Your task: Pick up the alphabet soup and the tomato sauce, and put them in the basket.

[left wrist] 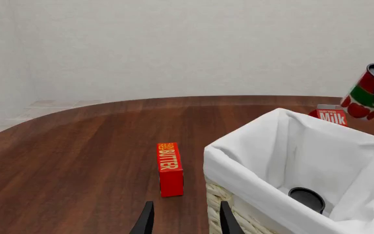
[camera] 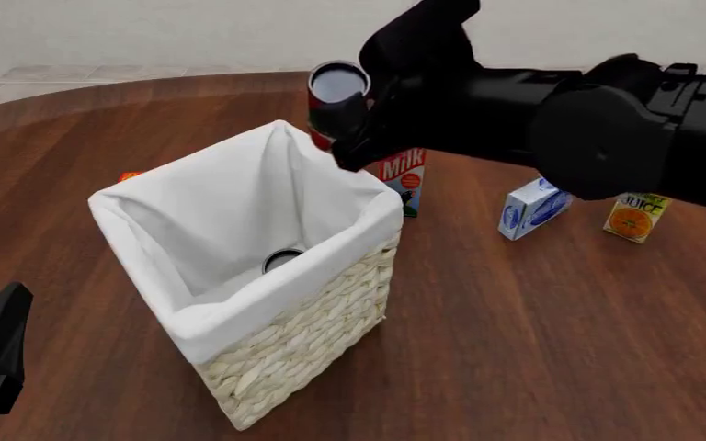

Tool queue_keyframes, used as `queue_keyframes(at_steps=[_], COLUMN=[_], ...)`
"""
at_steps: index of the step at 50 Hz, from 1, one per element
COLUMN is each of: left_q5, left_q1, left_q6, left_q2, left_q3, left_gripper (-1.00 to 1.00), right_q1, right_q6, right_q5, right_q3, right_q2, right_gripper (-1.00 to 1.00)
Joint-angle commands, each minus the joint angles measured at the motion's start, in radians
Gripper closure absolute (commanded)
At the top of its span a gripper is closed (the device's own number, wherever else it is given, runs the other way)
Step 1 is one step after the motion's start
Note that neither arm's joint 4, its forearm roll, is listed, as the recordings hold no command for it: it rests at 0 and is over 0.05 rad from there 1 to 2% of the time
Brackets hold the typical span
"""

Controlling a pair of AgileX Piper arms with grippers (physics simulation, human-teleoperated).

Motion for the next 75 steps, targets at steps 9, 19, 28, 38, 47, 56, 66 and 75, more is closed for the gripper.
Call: queue_keyframes(at_steps=[9,19,28,38,47,56,66,75], left_q5=[0.0,0.0,0.0,0.0,0.0,0.0,0.0,0.0], left_q1=[0.0,0.0,0.0,0.0,0.0,0.0,0.0,0.0], left_q6=[0.0,0.0,0.0,0.0,0.0,0.0,0.0,0.0], left_q2=[0.0,0.0,0.0,0.0,0.0,0.0,0.0,0.0], left_q3=[0.0,0.0,0.0,0.0,0.0,0.0,0.0,0.0], left_gripper=[-1.0,-1.0,-1.0,-1.0,-1.0,-1.0,-1.0,-1.0], right_q1=[0.056,0.075,0.088,0.109,0.12,0.133,0.141,0.147], right_q6=[0.022,0.023,0.026,0.026,0.027,0.023,0.021,0.016], right_q5=[0.001,0.006,0.005,0.016,0.033,0.047,0.063,0.083], right_q3=[-0.056,-0.078,-0.077,-0.064,-0.08,-0.095,-0.111,-0.129], right_q2=[0.056,0.081,0.089,0.085,0.105,0.121,0.136,0.153], right_gripper=[1.0,1.0,1.0,1.0,1.0,1.0,1.0,1.0])
